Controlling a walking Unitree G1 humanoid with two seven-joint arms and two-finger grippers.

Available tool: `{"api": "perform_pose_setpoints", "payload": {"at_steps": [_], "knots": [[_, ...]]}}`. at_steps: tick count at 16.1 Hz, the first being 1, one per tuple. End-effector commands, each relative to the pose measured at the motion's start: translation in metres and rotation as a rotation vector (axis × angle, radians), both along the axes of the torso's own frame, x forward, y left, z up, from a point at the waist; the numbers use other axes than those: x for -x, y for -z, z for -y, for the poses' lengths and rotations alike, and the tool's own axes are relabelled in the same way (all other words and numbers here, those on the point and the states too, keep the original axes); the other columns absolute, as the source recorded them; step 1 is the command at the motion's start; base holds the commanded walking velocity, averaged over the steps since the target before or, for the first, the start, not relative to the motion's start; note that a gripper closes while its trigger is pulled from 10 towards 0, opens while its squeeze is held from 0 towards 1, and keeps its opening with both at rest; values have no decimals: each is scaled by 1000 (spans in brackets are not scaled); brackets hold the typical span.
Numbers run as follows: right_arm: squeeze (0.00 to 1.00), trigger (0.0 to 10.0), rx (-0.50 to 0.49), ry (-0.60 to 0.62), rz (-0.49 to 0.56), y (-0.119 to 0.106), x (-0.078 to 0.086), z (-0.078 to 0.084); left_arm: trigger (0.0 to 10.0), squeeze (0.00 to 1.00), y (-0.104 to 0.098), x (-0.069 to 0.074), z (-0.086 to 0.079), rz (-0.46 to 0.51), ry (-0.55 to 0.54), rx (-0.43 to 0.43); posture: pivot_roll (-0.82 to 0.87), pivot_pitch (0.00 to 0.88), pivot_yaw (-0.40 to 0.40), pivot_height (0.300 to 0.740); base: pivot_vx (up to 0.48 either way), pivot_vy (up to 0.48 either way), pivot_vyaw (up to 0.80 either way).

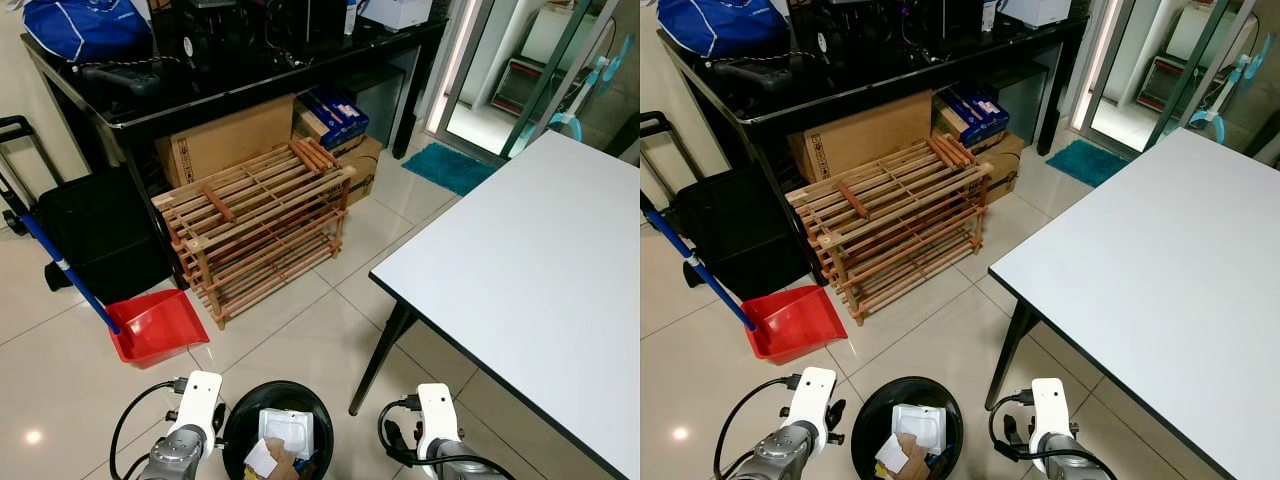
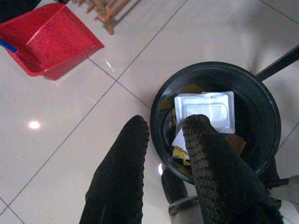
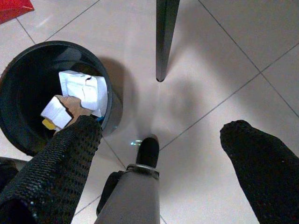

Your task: Picking trash to rubbish bin

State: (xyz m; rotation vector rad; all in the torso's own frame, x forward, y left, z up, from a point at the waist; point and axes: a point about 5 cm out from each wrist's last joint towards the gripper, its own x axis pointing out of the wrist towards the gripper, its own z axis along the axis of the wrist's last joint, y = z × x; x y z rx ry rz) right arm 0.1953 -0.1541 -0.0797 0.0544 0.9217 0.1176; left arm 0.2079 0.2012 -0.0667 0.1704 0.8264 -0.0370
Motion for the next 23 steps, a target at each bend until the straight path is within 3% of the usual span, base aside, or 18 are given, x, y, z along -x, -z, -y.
{"api": "perform_pose_setpoints", "payload": {"at_steps": [1, 8, 23], "knots": [[0, 10000, -8, 19, 0, 1, 3, 2, 10000, 0, 1, 2, 1, 5, -2, 9, -5, 0, -59, 740, 0, 0, 0], [0, 10000, -29, 30, 6, 1, 2, 1, 10000, 0, -1, -1, 1, 12, -17, 21, 5, 3, -64, 740, 0, 0, 0], [0, 10000, -39, 20, 4, 0, 2, 3, 10000, 0, 1, 1, 5, 8, -28, 38, -8, 23, -74, 740, -261, 0, 0]]}}
